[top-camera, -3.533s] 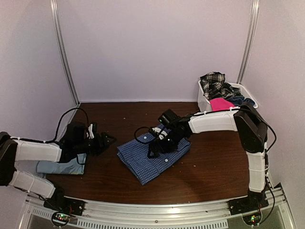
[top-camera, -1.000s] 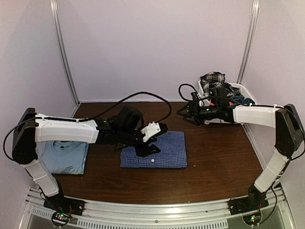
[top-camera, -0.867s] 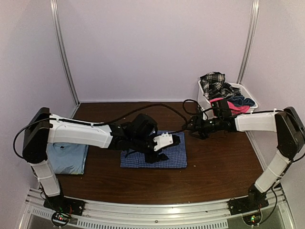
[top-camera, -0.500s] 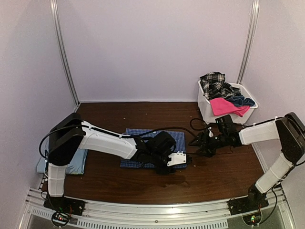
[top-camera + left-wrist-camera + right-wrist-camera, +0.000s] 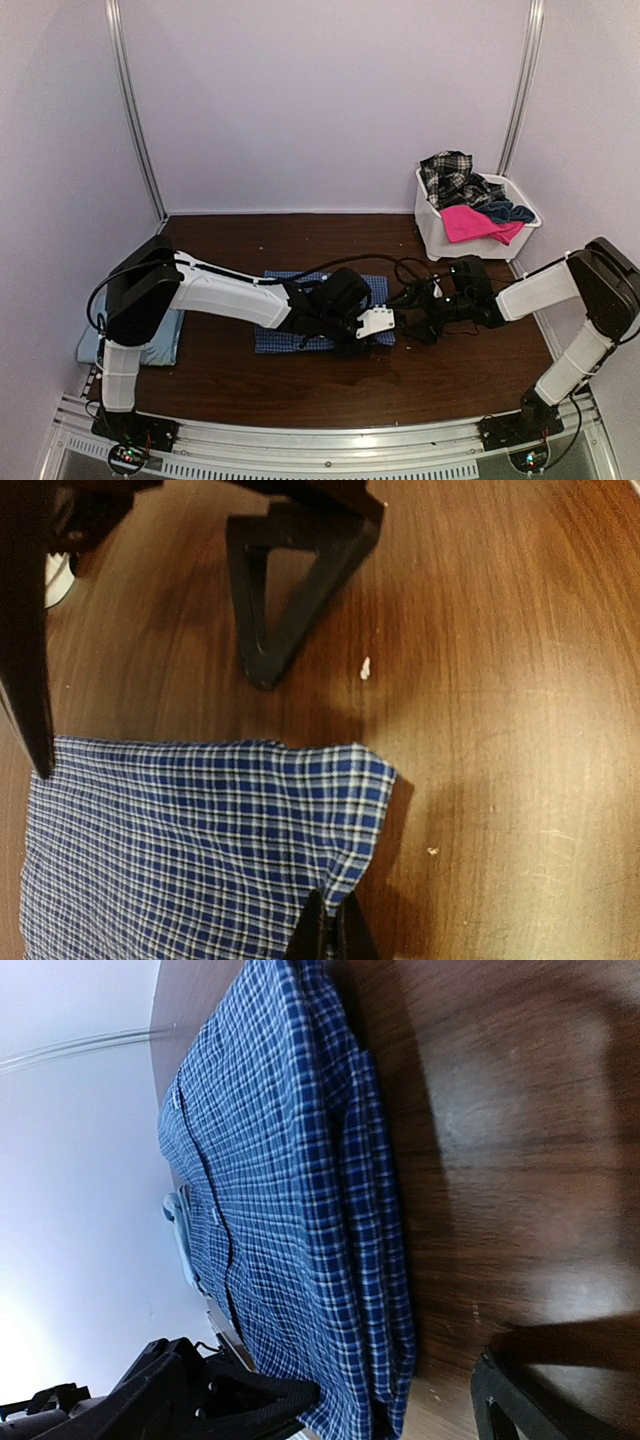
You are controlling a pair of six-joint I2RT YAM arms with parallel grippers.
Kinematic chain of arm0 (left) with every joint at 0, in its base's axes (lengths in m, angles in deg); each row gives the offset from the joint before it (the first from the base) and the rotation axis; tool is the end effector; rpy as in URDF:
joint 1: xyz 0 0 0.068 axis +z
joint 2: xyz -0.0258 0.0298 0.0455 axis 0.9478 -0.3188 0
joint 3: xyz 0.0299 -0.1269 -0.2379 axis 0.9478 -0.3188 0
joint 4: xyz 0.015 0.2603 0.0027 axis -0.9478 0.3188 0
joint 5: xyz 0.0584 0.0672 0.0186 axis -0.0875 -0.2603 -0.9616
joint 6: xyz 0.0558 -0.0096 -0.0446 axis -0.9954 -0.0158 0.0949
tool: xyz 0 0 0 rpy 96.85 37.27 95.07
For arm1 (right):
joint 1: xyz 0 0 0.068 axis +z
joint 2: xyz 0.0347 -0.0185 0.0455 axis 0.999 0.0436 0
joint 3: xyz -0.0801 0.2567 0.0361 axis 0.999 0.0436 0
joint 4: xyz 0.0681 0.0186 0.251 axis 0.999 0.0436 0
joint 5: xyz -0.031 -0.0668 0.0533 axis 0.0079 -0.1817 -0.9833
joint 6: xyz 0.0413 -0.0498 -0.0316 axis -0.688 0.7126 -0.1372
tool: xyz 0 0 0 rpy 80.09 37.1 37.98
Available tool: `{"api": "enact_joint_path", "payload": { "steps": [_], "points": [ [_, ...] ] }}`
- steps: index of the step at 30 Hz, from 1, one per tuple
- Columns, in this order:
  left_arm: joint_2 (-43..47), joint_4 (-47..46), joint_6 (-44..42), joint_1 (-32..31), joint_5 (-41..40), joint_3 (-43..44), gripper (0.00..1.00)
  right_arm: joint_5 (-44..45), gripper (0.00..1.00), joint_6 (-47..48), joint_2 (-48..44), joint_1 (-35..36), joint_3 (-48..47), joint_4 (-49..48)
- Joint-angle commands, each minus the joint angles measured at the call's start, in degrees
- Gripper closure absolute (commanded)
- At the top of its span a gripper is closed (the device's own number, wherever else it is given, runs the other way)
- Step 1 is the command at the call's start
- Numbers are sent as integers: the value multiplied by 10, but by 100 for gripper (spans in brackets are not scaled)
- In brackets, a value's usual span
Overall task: Fold and stack the mixed laundry pile
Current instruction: Pick up the square-folded shirt from the center of the board, then pass from the left arm to the right
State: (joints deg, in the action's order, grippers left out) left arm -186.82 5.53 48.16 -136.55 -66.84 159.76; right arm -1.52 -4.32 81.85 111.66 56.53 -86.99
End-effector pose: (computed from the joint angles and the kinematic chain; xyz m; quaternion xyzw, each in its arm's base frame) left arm 0.1956 -0.4294 0.1245 0.6354 0.6859 -0.1598 0.3167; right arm 0.2448 0.1539 0.1215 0.1451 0.8486 0.5062 0.0498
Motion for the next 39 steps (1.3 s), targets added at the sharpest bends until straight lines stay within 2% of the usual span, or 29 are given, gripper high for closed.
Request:
{"api": "enact_joint_path", "payload": {
  "steps": [1,3,7,13,16,20,24,33,36,38,39],
  "points": [
    [42,-34,37,10,37,15,100,6,0,-72,44,32,-17,-89],
    [47,-39,44,12,40,10,100,24,2,-96,60,42,-18,-73],
    [56,-40,46,13,38,4,100,50,9,-151,68,48,5,-104],
    [75,-54,46,13,51,-12,100,37,24,-228,125,59,7,-241],
    [86,-55,46,13,62,-23,100,55,28,-259,156,59,4,-296],
    [105,-66,49,13,76,-45,100,56,32,-261,206,57,-27,-316],
    [118,-69,48,12,79,-64,100,52,43,-286,248,48,-36,-372],
    [136,-65,37,13,83,-87,100,41,58,-268,294,26,-61,-366],
    [138,-63,35,13,79,-92,100,32,68,-264,302,22,-73,-360],
    [138,-62,36,13,72,-91,100,27,79,-257,299,22,-80,-353],
    [140,-61,43,13,64,-91,96,25,88,-254,295,21,-82,-350]
  ]
}}
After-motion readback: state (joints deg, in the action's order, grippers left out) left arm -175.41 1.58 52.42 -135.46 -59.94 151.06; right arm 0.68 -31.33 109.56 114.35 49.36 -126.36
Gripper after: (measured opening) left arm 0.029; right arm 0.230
